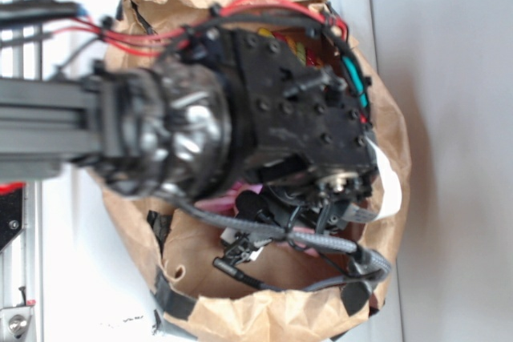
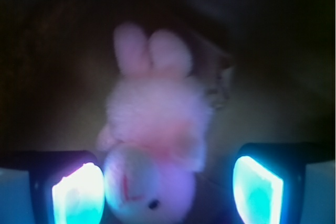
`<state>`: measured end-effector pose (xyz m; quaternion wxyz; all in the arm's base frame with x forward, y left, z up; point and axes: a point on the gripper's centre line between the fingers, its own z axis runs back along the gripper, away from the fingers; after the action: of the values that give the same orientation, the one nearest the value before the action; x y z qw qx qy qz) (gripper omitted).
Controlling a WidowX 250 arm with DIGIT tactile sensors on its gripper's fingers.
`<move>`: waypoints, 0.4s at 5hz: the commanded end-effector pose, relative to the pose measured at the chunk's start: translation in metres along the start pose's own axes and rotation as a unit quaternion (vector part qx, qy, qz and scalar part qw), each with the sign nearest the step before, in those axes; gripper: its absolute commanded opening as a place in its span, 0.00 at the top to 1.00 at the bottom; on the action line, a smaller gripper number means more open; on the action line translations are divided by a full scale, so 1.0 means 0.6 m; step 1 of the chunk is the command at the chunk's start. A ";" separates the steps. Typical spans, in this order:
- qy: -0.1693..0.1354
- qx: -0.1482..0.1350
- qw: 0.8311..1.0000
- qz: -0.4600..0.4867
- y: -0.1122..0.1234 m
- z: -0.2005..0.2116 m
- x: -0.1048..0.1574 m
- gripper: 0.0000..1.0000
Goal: Grab the pink bunny.
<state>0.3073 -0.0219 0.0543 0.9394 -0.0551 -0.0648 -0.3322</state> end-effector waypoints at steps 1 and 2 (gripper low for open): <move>-0.003 -0.001 1.000 -0.015 -0.018 0.046 0.031 0.01; 0.001 -0.003 1.000 -0.008 -0.022 0.040 0.035 1.00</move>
<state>0.3049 -0.0284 0.0639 0.9425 -0.0656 -0.0363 -0.3257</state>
